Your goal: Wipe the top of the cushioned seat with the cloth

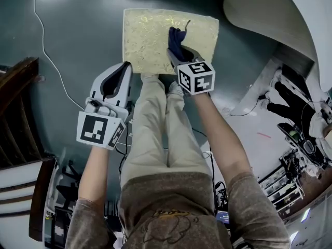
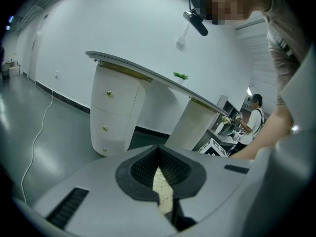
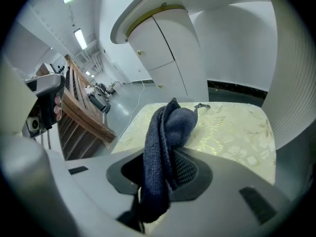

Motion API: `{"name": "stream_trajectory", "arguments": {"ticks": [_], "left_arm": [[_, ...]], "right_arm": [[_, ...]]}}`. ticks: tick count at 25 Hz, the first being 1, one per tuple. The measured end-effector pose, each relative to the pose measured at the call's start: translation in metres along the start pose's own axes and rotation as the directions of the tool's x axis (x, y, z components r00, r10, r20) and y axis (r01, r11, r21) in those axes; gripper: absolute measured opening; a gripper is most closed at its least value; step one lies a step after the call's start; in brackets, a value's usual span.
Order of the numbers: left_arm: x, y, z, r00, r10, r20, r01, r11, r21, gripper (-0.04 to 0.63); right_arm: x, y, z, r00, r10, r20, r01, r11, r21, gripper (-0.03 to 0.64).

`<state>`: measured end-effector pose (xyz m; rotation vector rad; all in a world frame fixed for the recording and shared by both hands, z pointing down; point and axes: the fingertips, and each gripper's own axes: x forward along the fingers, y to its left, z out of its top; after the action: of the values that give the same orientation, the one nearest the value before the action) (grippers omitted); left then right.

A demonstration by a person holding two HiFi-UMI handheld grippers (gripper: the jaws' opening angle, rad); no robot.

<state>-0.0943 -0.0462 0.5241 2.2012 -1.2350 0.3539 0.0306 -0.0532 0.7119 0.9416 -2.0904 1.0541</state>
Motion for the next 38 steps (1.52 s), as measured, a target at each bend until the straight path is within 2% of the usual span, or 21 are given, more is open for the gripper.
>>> {"name": "stream_trajectory", "arguments": {"ticks": [7, 22, 31, 38], "left_arm": [[-0.013, 0.013, 0.000, 0.999, 0.032, 0.012, -0.032, 0.999, -0.016, 0.018], [-0.029, 0.028, -0.007, 0.997, 0.072, 0.010, -0.072, 0.997, -0.032, 0.018], [-0.028, 0.031, -0.007, 0.997, 0.071, 0.007, -0.071, 0.997, -0.025, 0.018], [-0.030, 0.017, -0.006, 0.999, 0.044, 0.012, -0.044, 0.999, -0.010, 0.018]], "right_arm": [[0.024, 0.041, 0.005, 0.997, 0.074, -0.023, -0.075, 0.996, -0.043, 0.112], [0.059, 0.104, 0.010, 0.980, 0.192, -0.044, -0.194, 0.980, -0.042, 0.112], [0.070, 0.150, 0.004, 0.945, 0.315, -0.093, -0.322, 0.944, -0.074, 0.114], [0.038, 0.141, 0.013, 0.960, 0.280, -0.006, -0.279, 0.956, -0.092, 0.114]]}}
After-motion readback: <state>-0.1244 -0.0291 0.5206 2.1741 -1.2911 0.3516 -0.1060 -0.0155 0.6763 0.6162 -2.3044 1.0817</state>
